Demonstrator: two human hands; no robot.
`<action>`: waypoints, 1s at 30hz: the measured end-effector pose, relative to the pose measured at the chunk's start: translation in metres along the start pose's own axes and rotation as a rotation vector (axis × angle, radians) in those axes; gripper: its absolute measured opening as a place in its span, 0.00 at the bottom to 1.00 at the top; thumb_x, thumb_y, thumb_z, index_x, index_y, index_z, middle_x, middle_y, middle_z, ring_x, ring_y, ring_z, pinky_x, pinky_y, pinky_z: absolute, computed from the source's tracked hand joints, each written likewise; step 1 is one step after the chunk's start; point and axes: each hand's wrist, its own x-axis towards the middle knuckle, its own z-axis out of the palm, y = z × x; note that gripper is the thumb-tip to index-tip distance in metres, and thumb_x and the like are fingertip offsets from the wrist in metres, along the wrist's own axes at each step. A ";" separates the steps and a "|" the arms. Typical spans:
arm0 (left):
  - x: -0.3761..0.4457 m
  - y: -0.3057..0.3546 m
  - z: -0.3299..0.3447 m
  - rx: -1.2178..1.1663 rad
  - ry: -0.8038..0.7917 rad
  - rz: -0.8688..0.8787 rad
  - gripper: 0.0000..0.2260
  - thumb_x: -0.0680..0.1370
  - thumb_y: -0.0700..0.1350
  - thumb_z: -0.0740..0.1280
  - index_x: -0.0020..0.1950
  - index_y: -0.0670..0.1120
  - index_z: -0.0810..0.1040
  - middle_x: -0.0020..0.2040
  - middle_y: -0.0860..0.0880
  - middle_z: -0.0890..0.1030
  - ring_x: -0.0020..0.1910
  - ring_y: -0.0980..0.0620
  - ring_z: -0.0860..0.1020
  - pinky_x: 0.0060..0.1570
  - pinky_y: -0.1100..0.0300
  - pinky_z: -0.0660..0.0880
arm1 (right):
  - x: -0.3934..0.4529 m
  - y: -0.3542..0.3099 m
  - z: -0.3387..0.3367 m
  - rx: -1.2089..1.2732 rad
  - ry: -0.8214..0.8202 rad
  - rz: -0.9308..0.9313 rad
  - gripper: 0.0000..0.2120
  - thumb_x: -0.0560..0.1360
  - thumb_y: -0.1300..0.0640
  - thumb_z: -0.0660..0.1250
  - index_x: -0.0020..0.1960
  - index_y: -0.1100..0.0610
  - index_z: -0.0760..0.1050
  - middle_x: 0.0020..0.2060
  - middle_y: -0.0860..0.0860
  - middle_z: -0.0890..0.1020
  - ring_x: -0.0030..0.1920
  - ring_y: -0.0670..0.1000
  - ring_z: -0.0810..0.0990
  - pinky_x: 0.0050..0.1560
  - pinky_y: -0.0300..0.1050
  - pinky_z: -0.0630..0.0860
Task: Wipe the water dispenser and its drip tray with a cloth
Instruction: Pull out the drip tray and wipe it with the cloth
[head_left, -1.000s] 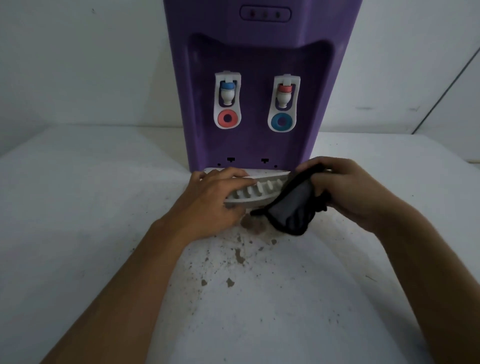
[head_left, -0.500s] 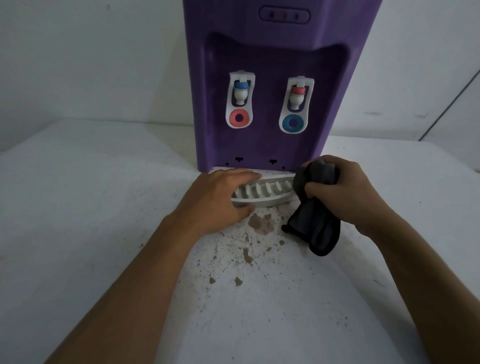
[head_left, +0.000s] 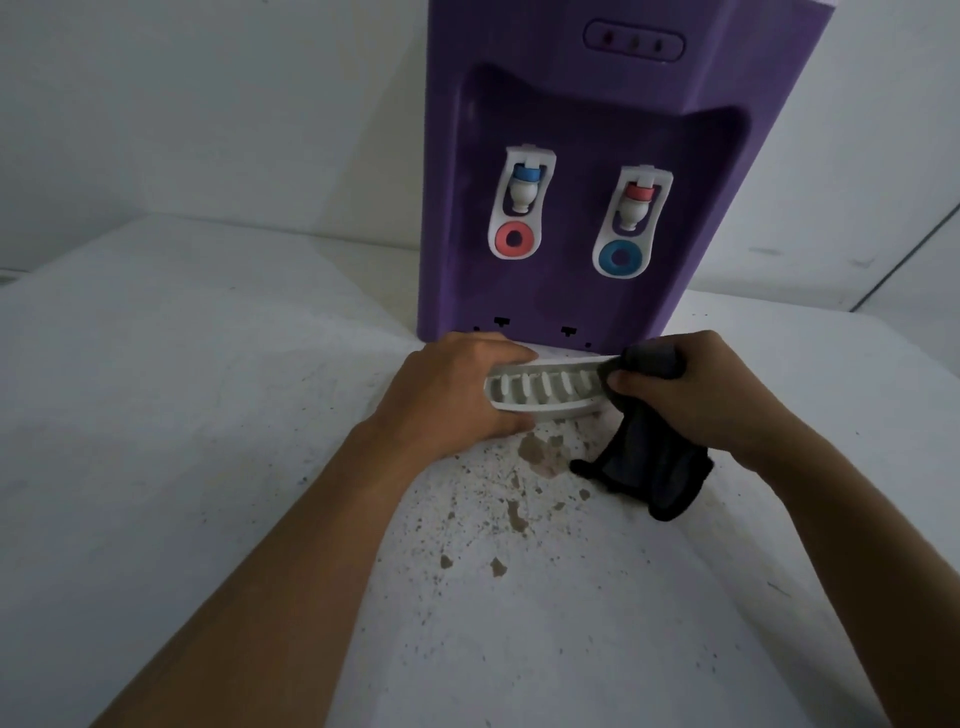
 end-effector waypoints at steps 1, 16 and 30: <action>0.000 0.001 0.000 -0.006 0.011 0.006 0.29 0.66 0.56 0.84 0.65 0.56 0.84 0.55 0.61 0.84 0.50 0.61 0.82 0.49 0.52 0.82 | 0.003 -0.003 0.000 -0.064 -0.012 -0.028 0.06 0.73 0.50 0.77 0.46 0.49 0.83 0.39 0.46 0.85 0.40 0.47 0.84 0.40 0.39 0.77; 0.003 0.000 0.005 -0.049 0.038 -0.001 0.30 0.63 0.55 0.86 0.64 0.54 0.85 0.53 0.60 0.84 0.49 0.60 0.82 0.49 0.54 0.82 | 0.025 -0.024 0.004 -0.346 -0.138 -0.052 0.08 0.76 0.52 0.73 0.47 0.56 0.80 0.41 0.52 0.83 0.40 0.50 0.82 0.36 0.38 0.75; 0.005 0.004 0.002 -0.064 0.011 -0.021 0.30 0.64 0.54 0.86 0.65 0.54 0.85 0.53 0.59 0.84 0.49 0.60 0.83 0.49 0.52 0.82 | 0.023 -0.024 0.016 -0.416 -0.015 -0.118 0.09 0.77 0.56 0.73 0.40 0.49 0.75 0.35 0.44 0.77 0.36 0.43 0.77 0.31 0.32 0.67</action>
